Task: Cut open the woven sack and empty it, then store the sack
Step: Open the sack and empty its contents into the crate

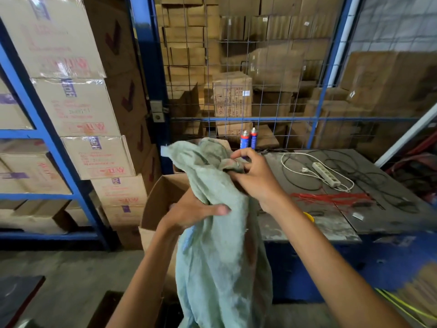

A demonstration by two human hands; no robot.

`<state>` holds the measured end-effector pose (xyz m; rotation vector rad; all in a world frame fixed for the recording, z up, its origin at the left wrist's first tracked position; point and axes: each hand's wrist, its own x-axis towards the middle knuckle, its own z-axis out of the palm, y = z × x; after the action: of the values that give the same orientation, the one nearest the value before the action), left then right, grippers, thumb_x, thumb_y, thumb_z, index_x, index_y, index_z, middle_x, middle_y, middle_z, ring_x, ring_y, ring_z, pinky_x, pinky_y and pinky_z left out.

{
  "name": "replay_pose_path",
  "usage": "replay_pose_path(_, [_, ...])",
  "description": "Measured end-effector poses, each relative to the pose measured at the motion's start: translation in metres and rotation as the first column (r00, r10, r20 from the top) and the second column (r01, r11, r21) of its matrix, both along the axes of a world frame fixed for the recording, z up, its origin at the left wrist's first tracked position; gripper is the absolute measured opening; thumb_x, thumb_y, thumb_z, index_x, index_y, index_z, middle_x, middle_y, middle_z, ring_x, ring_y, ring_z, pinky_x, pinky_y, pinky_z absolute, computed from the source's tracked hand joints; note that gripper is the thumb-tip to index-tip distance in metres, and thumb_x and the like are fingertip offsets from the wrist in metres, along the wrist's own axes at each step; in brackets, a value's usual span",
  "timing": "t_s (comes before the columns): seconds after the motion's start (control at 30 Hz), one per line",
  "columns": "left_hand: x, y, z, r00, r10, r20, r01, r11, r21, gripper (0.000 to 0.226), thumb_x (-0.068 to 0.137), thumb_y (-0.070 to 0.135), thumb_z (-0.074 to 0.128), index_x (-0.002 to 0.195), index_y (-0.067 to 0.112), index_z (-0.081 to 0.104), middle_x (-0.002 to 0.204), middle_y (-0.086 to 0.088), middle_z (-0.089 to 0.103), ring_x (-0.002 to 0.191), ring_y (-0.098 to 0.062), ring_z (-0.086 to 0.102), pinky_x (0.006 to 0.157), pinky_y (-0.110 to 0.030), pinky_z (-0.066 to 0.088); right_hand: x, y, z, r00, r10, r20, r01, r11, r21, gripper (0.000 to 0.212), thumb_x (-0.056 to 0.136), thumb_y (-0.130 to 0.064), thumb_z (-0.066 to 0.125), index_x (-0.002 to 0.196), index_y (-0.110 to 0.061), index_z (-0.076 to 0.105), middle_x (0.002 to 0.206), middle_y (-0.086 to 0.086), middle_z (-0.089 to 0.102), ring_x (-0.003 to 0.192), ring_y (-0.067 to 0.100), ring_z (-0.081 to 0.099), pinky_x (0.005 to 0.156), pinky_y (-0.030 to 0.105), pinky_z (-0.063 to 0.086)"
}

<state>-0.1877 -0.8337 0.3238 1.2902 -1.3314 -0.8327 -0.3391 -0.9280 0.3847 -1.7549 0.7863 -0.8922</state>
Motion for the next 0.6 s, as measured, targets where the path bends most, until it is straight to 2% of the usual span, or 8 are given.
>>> replay_pose_path(0.07, [-0.004,-0.004,0.002,0.992,0.129,0.007,-0.127,0.987,-0.102,0.054,0.07,0.007,0.09,0.119,0.006,0.067,0.115,-0.005,0.076,0.11,-0.015,0.071,0.093,-0.033,0.06,0.0,-0.005,0.0,0.998,0.042,-0.049,-0.043,0.998,-0.034,0.039,0.079,-0.007,0.076,0.11,-0.024,0.059,0.111,0.002,0.072,0.105,0.016,0.068,0.098,0.046,0.054])
replay_pose_path(0.2, [-0.001,-0.003,-0.002,0.944,0.32,-0.085,-0.331,0.926,-0.184,0.045,0.072,-0.002,0.087,0.111,0.014,0.071,0.11,0.001,0.077,0.105,-0.015,0.073,0.089,-0.035,0.06,-0.026,-0.004,-0.006,0.985,0.169,-0.033,-0.171,0.98,-0.103,0.052,0.077,-0.018,0.083,0.121,-0.027,0.058,0.128,-0.008,0.064,0.12,0.007,0.06,0.103,0.038,0.051])
replay_pose_path(0.27, [-0.002,-0.001,-0.004,0.925,0.353,-0.143,-0.373,0.914,-0.156,0.04,0.073,-0.008,0.082,0.102,0.017,0.071,0.098,0.008,0.079,0.095,-0.01,0.074,0.082,-0.033,0.061,-0.044,-0.007,-0.023,0.984,0.176,0.012,-0.175,0.982,-0.074,0.08,0.072,-0.022,0.088,0.138,-0.033,0.044,0.144,-0.014,0.048,0.13,-0.003,0.046,0.106,0.027,0.043])
replay_pose_path(0.37, [0.0,-0.004,-0.001,0.871,0.334,-0.359,-0.394,0.913,-0.104,0.044,0.072,-0.004,0.082,0.108,0.016,0.068,0.105,-0.002,0.078,0.099,-0.02,0.074,0.084,-0.04,0.061,-0.053,-0.002,-0.063,0.93,0.333,-0.152,-0.322,0.942,0.096,0.134,0.06,-0.016,0.094,0.155,-0.039,0.003,0.156,-0.02,0.018,0.141,-0.006,0.024,0.114,0.023,0.029])
replay_pose_path(0.4, [-0.004,-0.005,0.001,0.86,0.3,-0.413,-0.371,0.923,-0.101,0.048,0.072,-0.001,0.081,0.114,0.014,0.066,0.112,-0.007,0.076,0.104,-0.023,0.073,0.087,-0.04,0.06,-0.05,0.002,-0.075,0.894,0.417,-0.163,-0.395,0.906,0.151,0.13,0.058,-0.013,0.095,0.155,-0.036,0.01,0.158,-0.014,0.024,0.144,0.0,0.027,0.116,0.027,0.03])
replay_pose_path(0.47, [-0.021,-0.009,0.008,0.872,0.25,-0.421,-0.319,0.942,-0.103,0.052,0.078,-0.002,0.077,0.127,0.008,0.06,0.119,-0.009,0.072,0.107,-0.022,0.072,0.091,-0.037,0.06,-0.033,0.011,-0.095,0.906,0.422,-0.031,-0.409,0.892,0.191,0.092,0.061,0.004,0.09,0.136,-0.028,0.049,0.14,-0.007,0.057,0.129,0.004,0.054,0.108,0.025,0.044])
replay_pose_path(0.53, [-0.037,-0.014,0.013,0.908,0.227,-0.353,-0.276,0.956,-0.095,0.054,0.083,-0.002,0.075,0.134,0.004,0.057,0.123,-0.008,0.071,0.111,-0.02,0.071,0.1,-0.043,0.057,-0.02,0.013,-0.107,0.978,0.198,0.058,-0.206,0.959,0.192,0.065,0.063,0.005,0.088,0.119,-0.022,0.066,0.117,-0.007,0.071,0.11,0.002,0.066,0.102,0.028,0.052])
replay_pose_path(0.6, [-0.031,-0.014,0.016,0.951,0.158,-0.268,-0.181,0.981,-0.065,0.065,0.081,0.003,0.08,0.14,0.006,0.052,0.126,-0.004,0.07,0.114,-0.016,0.07,0.103,-0.044,0.054,-0.014,0.008,-0.111,0.995,0.025,0.093,-0.041,0.983,0.177,0.053,0.07,0.006,0.083,0.113,-0.02,0.068,0.104,-0.008,0.072,0.095,-0.003,0.068,0.099,0.033,0.053])
